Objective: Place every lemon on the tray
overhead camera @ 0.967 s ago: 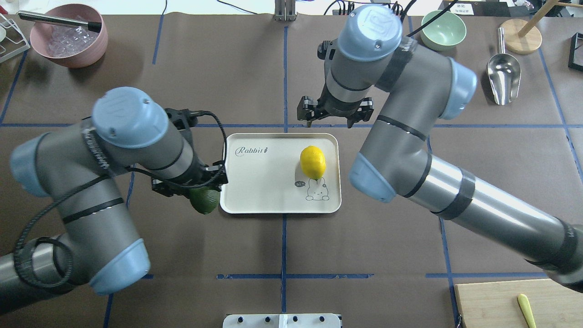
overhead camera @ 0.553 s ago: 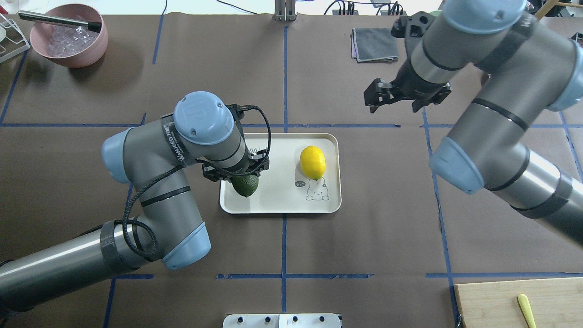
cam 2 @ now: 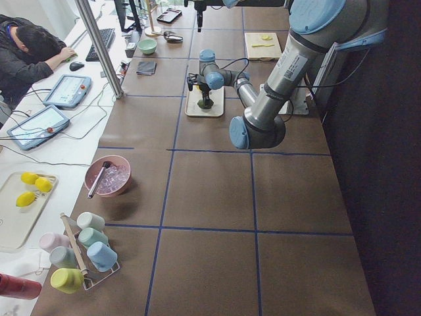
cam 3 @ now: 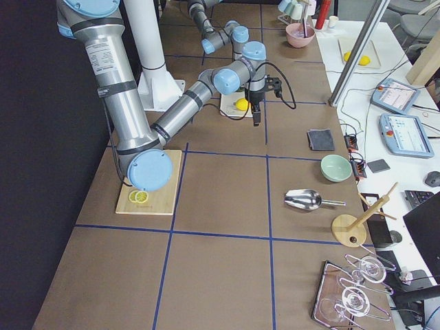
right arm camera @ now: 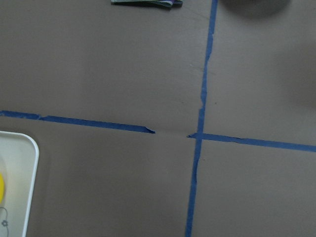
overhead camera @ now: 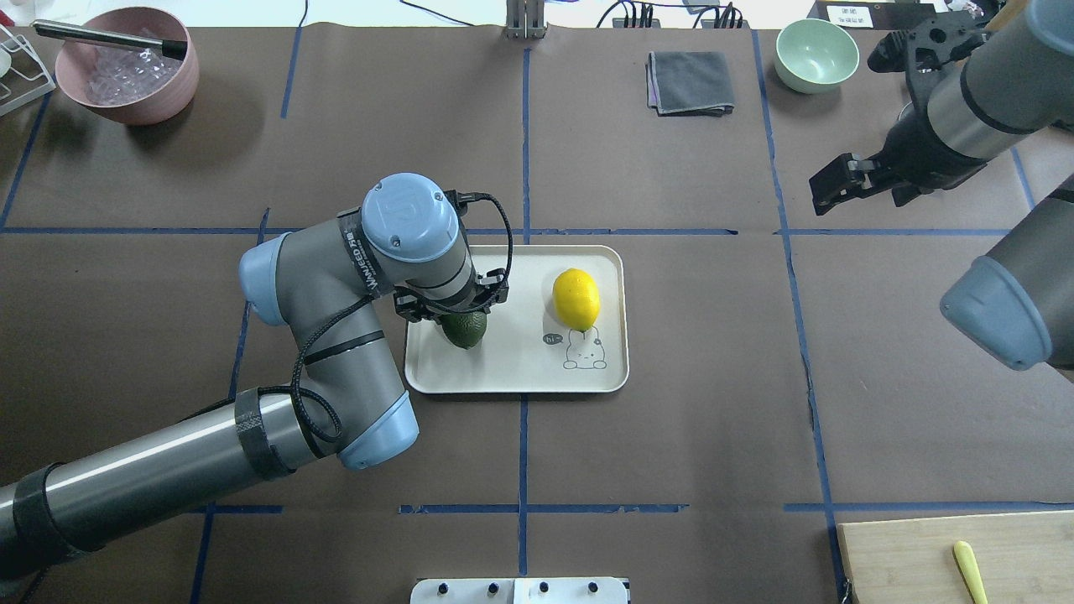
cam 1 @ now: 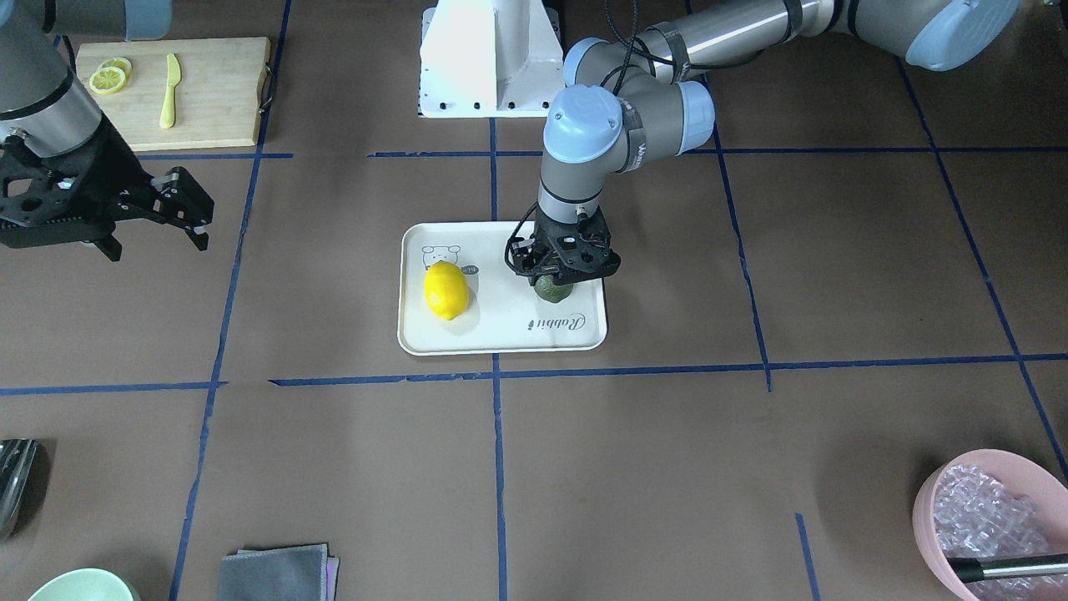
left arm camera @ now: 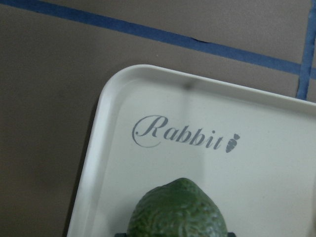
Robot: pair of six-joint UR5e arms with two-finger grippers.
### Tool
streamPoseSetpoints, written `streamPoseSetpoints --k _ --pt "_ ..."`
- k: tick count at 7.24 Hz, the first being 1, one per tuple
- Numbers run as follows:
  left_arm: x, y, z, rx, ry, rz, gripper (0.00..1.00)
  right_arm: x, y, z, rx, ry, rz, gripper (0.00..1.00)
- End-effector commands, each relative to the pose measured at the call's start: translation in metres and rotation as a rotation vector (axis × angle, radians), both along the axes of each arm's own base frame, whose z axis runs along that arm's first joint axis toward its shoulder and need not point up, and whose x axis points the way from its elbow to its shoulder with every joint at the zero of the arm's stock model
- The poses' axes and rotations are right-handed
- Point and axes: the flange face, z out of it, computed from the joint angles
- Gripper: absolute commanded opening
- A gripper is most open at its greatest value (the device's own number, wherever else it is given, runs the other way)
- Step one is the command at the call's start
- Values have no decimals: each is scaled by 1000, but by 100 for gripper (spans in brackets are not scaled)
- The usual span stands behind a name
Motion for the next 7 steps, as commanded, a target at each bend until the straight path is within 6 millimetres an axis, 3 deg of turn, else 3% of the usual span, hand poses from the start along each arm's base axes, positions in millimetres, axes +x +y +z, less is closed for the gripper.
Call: streamPoseSetpoints --k 1,2,4,5,6,7 --pt "-3 -8 2 8 -7 -1 59 17 3 12 -1 10 5 99" --pt "-5 -9 0 28 -14 16 100 24 2 17 3 13 -5 99" --pt "-21 -24 -1 28 -12 -3 100 57 2 48 11 33 -41 99" --pt "-39 -31 -5 2 -27 -1 100 81 4 80 17 69 -72 99" --pt "-70 -36 -16 7 -41 82 100 109 10 118 3 78 -117 99" --pt "-114 -35 -11 17 -99 122 100 147 9 158 -15 41 -155 99"
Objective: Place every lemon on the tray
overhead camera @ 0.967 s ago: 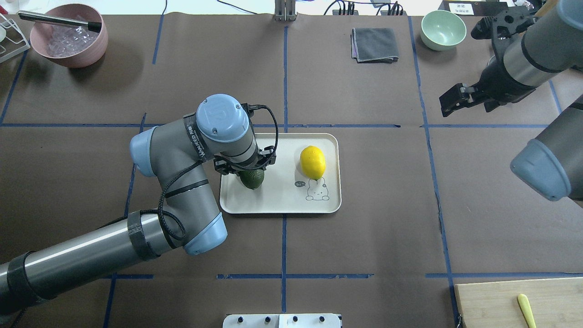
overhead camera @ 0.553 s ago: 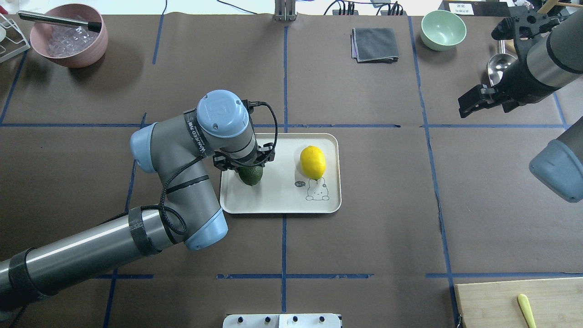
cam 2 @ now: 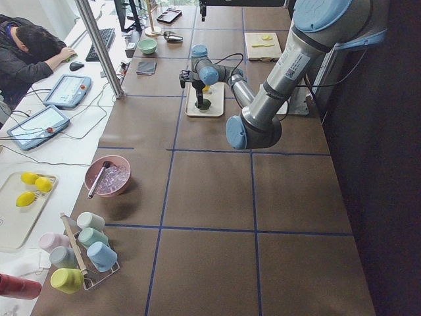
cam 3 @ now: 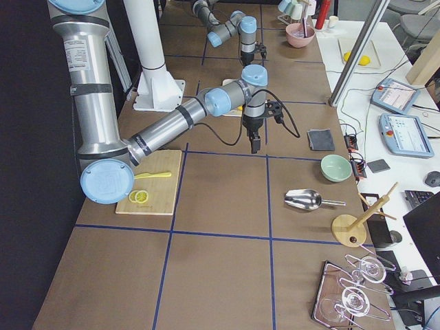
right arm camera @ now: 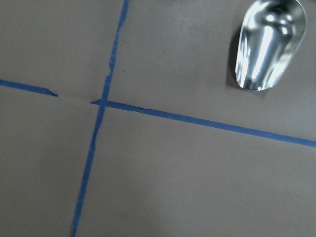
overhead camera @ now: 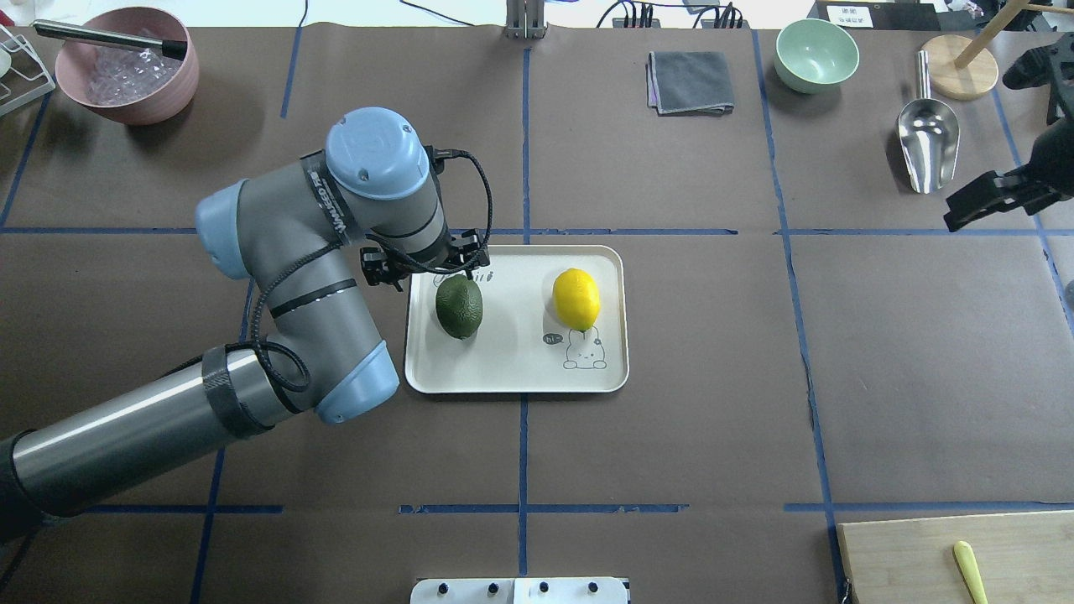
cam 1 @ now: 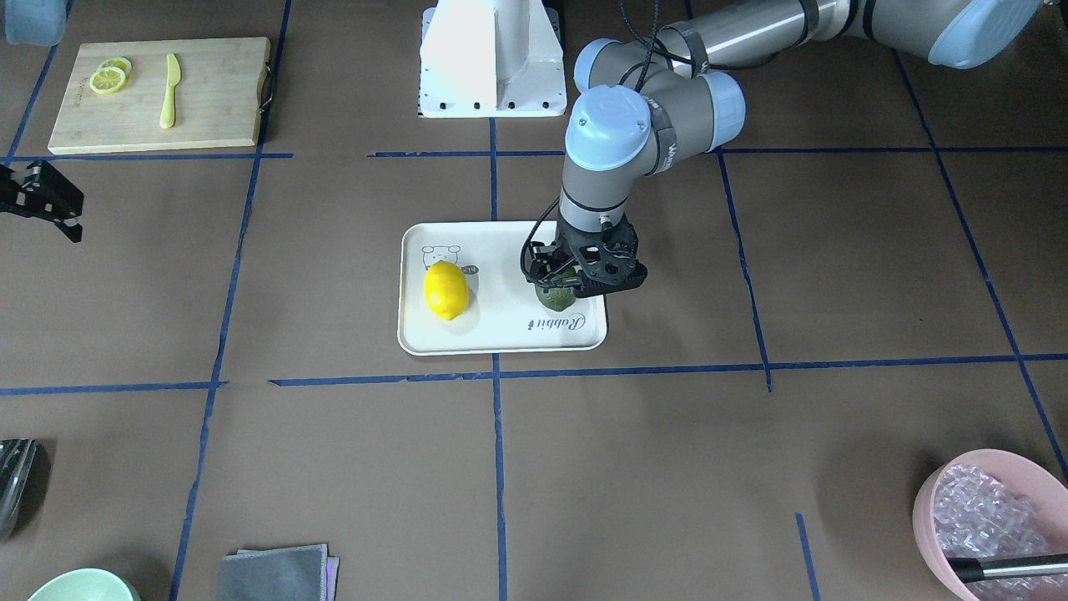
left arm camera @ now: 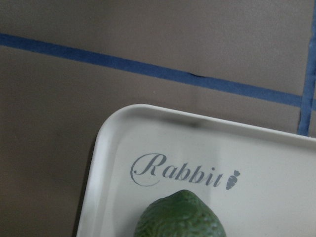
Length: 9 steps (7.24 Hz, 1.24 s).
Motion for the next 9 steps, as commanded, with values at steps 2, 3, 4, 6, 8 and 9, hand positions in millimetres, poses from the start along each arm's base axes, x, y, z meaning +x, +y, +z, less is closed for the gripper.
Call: streamPoseSetpoints --k 2,3,4,6,8,9 --pt "-142 -7 45 57 -44 150 100 107 12 132 -10 -11 -128 99" --pt "-193 -11 75 95 -44 185 100 131 16 159 -17 -14 -134 99" --pt "-245 -12 116 126 -56 230 100 143 27 176 -38 -50 -116 99" --pt "-356 -25 193 170 -66 291 100 166 34 179 5 -60 -68 100" --pt "-446 -13 282 176 -52 354 100 167 32 167 28 -59 -64 100" --pt "-497 1 333 164 -9 354 100 167 29 165 30 -50 -61 100"
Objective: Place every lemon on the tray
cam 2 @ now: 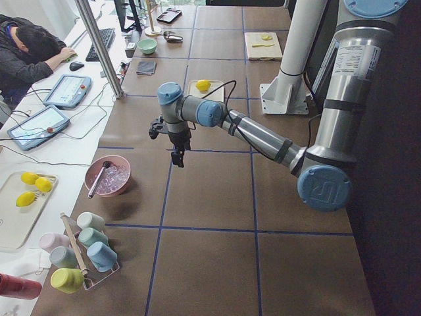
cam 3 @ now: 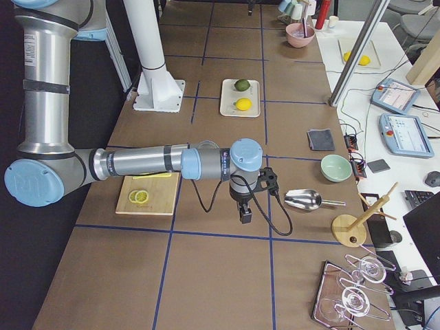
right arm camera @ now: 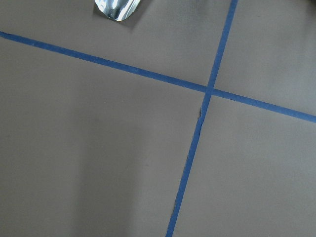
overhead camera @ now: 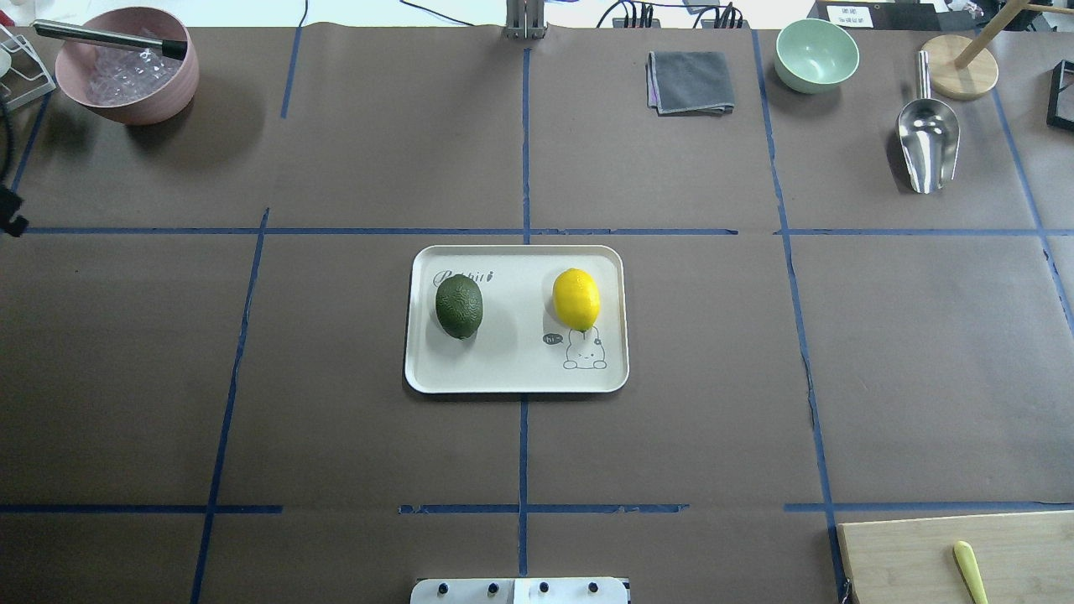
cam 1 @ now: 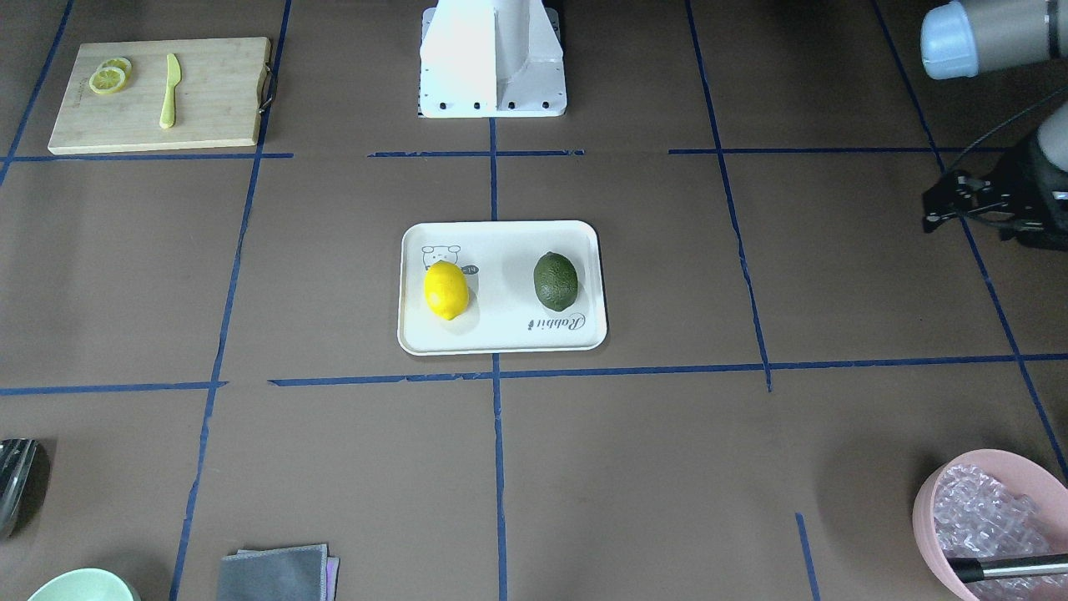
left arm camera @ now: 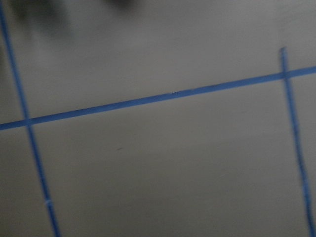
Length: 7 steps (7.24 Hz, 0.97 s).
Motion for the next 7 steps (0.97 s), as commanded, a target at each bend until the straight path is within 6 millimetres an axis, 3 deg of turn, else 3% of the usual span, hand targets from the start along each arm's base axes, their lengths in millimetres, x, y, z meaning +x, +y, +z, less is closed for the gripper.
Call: streamPoseSetpoints --k 1,2,3,7 --pt "-94 20 90 -14 49 13 100 1 -2 -4 8 8 5 100" --pt "-130 24 119 -29 49 -19 100 0 -3 -7 -4 -3 20 100" --pt "-145 26 134 -31 50 -20 100 0 -1 -7 -24 -7 39 100" --pt "-155 30 136 -42 52 -49 100 3 -1 -6 -42 -5 61 100"
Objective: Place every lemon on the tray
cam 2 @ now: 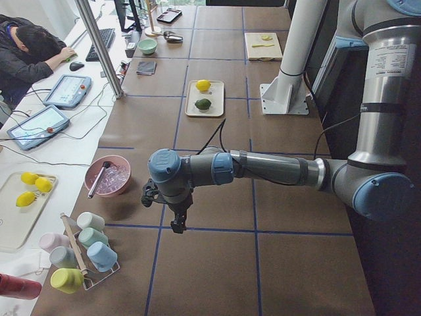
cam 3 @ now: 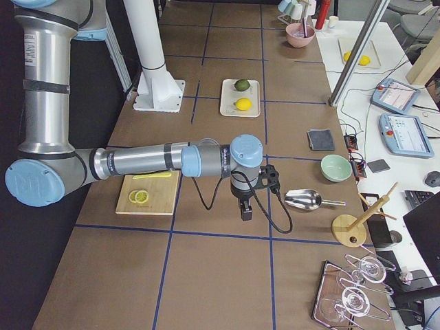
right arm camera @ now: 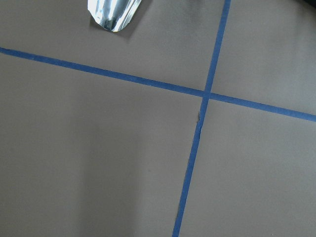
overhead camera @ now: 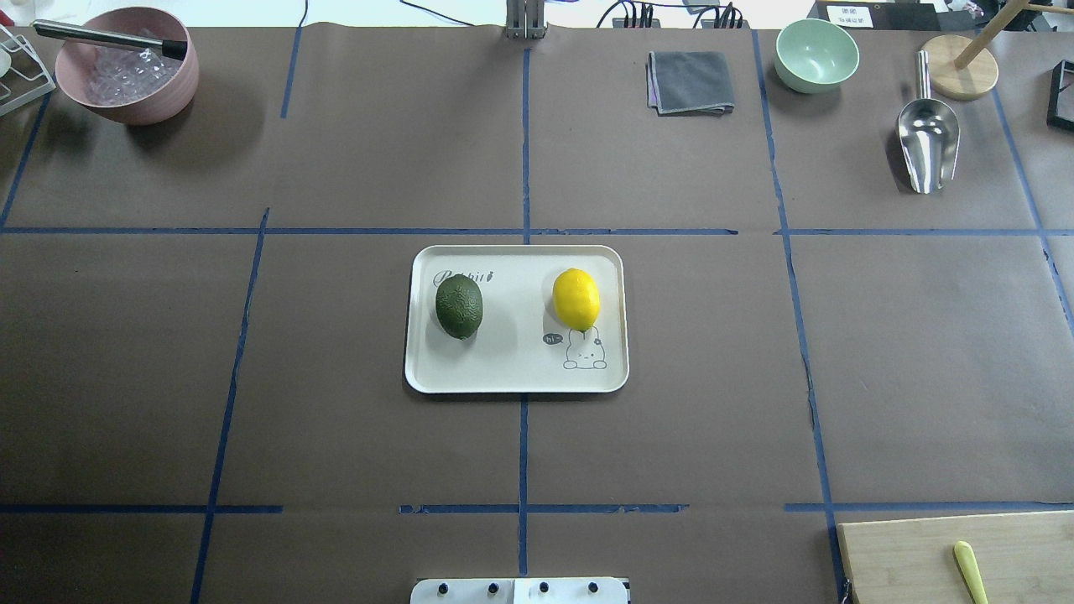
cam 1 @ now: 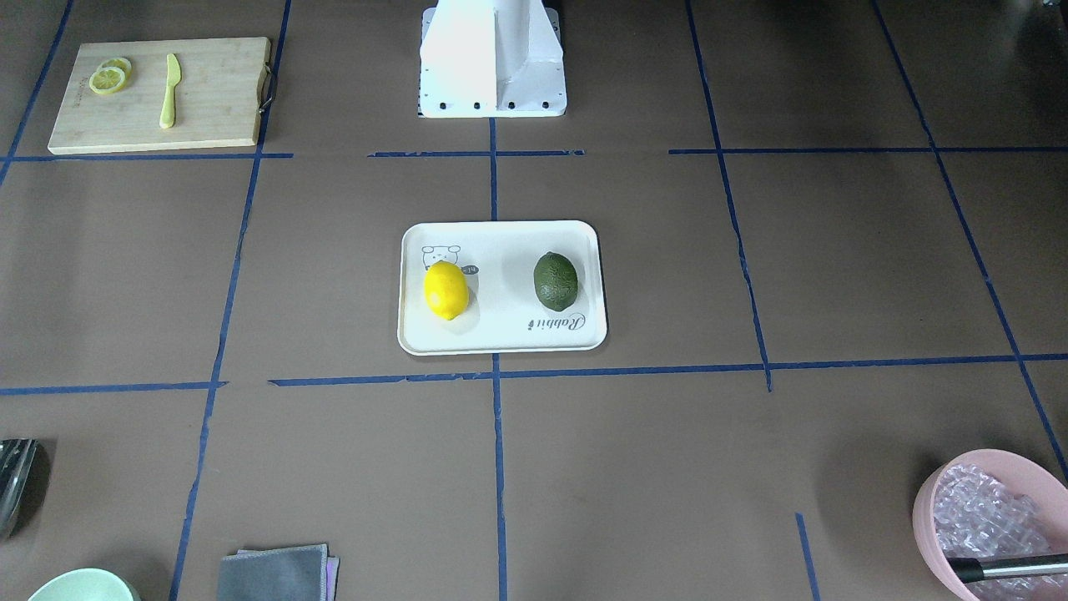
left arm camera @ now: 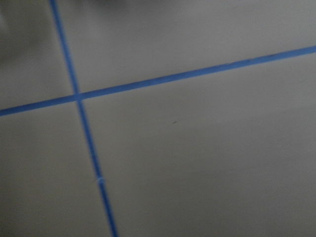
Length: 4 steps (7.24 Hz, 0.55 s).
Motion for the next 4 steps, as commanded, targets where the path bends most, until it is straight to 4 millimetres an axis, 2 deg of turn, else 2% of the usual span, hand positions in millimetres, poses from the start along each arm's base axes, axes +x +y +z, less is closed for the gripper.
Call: streamPoseSetpoints --k 1,4 --pt "-2 0 0 0 0 -3 100 2 -2 -2 -19 -1 27 100" --pt "-3 1 0 -1 1 -8 100 1 -4 -5 -1 0 23 100"
